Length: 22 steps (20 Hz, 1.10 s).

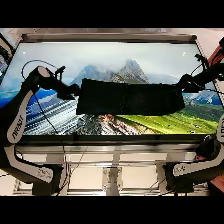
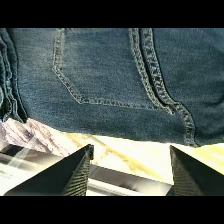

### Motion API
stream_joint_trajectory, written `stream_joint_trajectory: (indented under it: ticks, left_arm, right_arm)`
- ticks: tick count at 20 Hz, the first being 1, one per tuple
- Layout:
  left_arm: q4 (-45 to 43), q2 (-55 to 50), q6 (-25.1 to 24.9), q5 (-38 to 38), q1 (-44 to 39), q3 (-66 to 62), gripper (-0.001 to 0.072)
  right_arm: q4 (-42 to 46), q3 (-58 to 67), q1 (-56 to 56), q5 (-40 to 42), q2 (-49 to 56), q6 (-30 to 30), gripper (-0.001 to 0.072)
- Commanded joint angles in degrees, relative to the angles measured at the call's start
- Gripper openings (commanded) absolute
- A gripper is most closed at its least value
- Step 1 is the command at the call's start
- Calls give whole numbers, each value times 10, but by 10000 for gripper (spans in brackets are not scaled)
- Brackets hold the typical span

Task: Fold the clothes and pants, and hang the long-sleeved shirts on hangers.

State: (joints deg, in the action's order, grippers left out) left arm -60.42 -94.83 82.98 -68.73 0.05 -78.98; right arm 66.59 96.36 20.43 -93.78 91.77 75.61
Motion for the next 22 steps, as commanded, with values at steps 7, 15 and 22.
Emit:
stream_joint_trajectory:
  ticks: [7,15,22]
  left_arm:
    - [18,-10,-46,81,10,55,612]
    - [85,-57,-74,82,10,54,612]
    - [80,-36,-74,34,24,53,35]
  right_arm:
    - [1,0,-1,3,-70,-22,537]
    - [-4,0,-1,1,-72,-12,537]
    - [-4,0,-1,-8,-72,-2,537]
